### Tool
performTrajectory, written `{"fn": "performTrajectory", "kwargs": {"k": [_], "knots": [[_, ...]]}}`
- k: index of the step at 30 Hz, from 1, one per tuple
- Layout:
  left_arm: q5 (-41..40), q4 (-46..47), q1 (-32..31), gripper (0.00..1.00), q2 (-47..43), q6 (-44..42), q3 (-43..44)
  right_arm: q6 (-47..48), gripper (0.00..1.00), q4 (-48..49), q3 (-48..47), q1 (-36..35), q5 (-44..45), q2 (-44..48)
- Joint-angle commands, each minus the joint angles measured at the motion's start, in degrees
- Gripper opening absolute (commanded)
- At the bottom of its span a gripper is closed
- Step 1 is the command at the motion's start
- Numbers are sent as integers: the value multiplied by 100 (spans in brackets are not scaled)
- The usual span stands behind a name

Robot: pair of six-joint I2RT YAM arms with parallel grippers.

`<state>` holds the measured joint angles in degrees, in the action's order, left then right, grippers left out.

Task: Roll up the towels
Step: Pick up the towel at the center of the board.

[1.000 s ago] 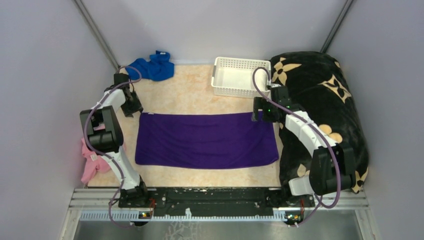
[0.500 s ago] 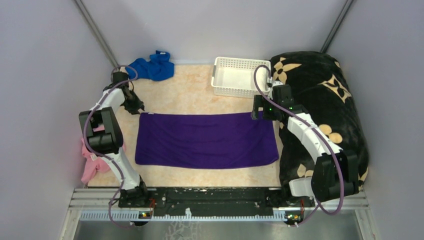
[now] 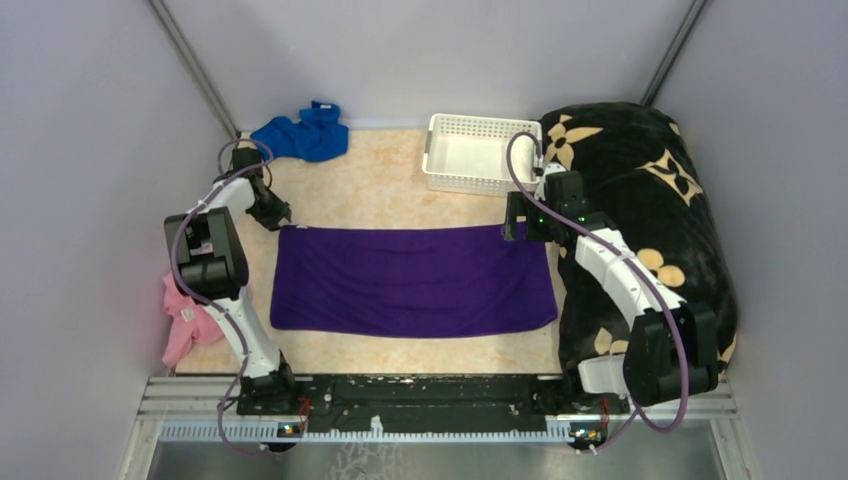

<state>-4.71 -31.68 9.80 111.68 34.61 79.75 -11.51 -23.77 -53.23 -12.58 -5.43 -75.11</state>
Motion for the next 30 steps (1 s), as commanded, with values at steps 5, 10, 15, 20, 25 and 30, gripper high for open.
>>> {"fn": "performTrajectory", "kwargs": {"k": [5, 10, 15, 20, 25, 30], "knots": [[-191, 118, -119, 36, 242, 357, 89, 105, 96, 311, 20, -16, -72, 216], [-339, 25, -116, 36, 483, 357, 215, 116, 96, 341, 35, -13, -77, 216], [-444, -87, -121, 35, 704, 328, 276, 160, 96, 338, -20, -16, -28, 191], [-481, -316, -118, 34, 983, 225, 515, 183, 96, 353, -32, -12, -99, 140], [-465, -528, -119, 23, 1230, 96, 653, 203, 96, 369, -30, -16, -192, 80], [-544, -493, -106, 8, 1163, -96, 595, 265, 96, 313, -129, -17, -132, -48]]}}
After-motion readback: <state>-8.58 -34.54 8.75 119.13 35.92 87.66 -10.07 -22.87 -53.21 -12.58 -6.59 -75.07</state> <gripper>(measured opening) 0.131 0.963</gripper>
